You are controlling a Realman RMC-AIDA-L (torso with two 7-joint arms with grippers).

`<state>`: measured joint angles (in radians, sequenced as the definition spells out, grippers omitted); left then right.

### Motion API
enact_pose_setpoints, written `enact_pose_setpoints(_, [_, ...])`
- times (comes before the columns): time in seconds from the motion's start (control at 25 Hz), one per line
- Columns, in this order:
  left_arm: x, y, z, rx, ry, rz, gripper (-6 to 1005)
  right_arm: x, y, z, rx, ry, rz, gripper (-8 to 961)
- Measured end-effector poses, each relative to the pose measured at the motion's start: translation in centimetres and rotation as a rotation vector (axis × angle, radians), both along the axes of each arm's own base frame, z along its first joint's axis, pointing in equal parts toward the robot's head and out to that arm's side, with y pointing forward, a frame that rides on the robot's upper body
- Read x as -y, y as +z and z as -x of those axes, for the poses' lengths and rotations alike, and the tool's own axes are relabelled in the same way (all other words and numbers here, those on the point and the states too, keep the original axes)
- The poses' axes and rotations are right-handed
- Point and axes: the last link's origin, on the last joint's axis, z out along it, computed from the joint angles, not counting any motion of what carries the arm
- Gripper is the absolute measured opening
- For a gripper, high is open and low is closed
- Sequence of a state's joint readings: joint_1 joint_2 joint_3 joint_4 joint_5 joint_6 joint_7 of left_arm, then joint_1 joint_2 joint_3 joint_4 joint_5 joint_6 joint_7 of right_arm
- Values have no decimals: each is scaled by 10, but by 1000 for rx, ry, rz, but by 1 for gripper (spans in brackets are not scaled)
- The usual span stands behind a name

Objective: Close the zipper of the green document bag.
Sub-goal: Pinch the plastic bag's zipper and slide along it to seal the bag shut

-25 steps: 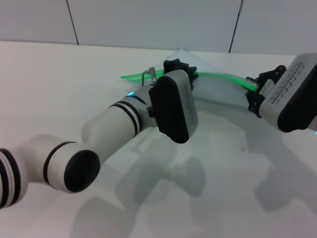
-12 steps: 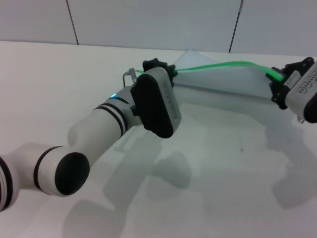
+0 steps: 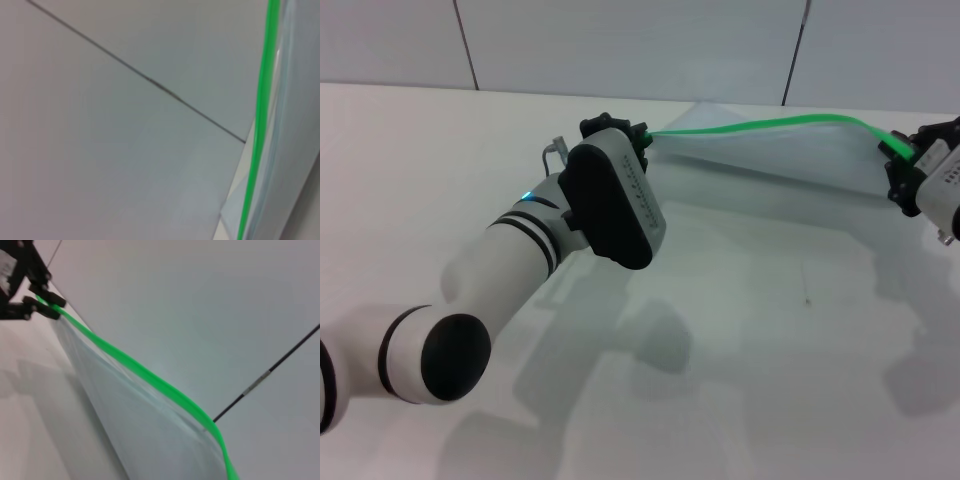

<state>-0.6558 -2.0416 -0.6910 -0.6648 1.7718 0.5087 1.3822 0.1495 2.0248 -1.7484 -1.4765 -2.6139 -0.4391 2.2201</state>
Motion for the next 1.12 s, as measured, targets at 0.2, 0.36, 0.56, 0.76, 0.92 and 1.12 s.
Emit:
enact_pose_setpoints(0.2, [-1, 4, 7, 13, 30, -23, 85, 0, 6, -7, 0, -19, -19, 106])
enact_pose_setpoints(0.36, [-1, 6, 10, 23, 44, -35, 85, -1, 9, -10, 0, -29, -29, 107])
enact_pose_setpoints(0.56, [0, 6, 12, 25, 52, -38, 84, -1, 9, -12, 0, -33, -33, 108])
enact_pose_setpoints(0.76, [-1, 7, 11, 25, 49, -38, 81, -2, 7, -15, 9, -36, -31, 109])
enact_pose_setpoints(0.92, [-3, 8, 8, 29, 38, -50, 79, -5, 12, -20, -5, -64, -47, 110])
enact_pose_setpoints(1.12, [-4, 10, 2, 57, 27, -71, 155, -4, 16, -21, -54, -90, -74, 112])
